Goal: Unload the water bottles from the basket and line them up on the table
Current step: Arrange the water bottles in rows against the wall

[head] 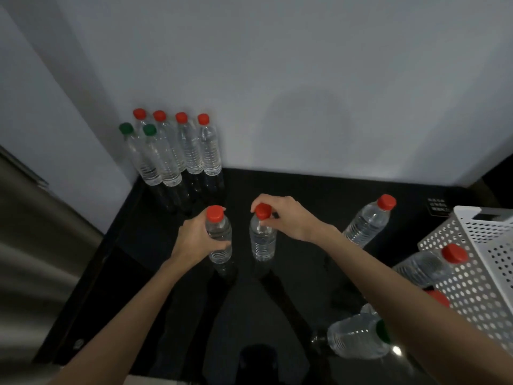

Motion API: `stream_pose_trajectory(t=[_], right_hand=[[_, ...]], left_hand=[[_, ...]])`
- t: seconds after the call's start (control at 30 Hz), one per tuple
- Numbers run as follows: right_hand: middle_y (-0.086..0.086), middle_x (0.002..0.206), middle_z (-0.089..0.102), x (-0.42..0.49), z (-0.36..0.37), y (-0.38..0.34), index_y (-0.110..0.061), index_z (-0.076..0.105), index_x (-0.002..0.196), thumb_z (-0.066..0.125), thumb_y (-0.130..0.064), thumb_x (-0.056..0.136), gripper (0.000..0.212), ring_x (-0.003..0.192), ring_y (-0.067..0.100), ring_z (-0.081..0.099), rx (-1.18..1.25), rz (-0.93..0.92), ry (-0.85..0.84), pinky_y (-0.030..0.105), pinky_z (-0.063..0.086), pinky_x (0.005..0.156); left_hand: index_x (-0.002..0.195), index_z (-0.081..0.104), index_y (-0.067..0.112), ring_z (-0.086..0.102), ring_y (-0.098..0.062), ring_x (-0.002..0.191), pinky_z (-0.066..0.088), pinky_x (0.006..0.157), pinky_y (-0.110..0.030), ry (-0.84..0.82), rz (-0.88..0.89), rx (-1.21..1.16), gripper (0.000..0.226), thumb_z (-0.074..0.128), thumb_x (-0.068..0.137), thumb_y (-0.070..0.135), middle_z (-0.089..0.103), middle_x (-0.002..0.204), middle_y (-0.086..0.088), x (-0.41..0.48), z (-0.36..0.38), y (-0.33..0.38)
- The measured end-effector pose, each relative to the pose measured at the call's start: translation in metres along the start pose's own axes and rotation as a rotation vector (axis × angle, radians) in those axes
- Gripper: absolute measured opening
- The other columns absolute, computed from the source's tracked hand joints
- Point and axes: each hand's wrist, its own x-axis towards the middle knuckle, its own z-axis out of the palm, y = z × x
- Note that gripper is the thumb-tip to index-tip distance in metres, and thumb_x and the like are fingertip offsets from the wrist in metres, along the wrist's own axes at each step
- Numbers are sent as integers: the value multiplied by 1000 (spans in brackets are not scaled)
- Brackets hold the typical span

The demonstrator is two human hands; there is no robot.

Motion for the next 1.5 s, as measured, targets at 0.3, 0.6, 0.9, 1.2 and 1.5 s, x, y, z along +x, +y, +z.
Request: stream_pose_trajectory(t=[0.3,0.6,0.9,1.2,1.5], right_hand=[[-3,116,62,-6,23,15,-23,52,124,78,-17,79,52,104,10,61,188,150,163,21,49,86],[-9,115,61,-18,73,11,-33,42,125,85,-21,70,71,107,6,62,375,264,489,25,53,92],[2,125,50,-12,94,4,-22,33,133,76,-22,81,67,116,18,55,284,319,464,45,48,101],[2,127,51,17,84,-12,-24,34,126,74,-26,83,58,115,23,56,309,353,444,46,49,97],[2,125,53,90,48,-23,-26,35,124,74,-27,82,57,113,23,58,316,286,496,50,50,96]], left_hand=[[124,53,35,65,-6,95,54,91,-33,-20,26,-59,74,89,60,25,67,101,15,-1,2,-23],[127,50,35,59,0,112,51,98,-29,109,38,-404,71,86,70,13,63,120,13,-18,21,-42],[124,41,61,57,4,117,48,99,-24,177,-26,-473,81,84,72,18,58,127,20,-26,33,-43],[134,45,38,64,4,106,54,97,-36,132,17,-471,77,86,71,24,65,115,19,0,9,-47],[129,44,51,64,2,107,51,101,-44,84,56,-500,80,86,68,21,67,109,24,89,-25,-33]])
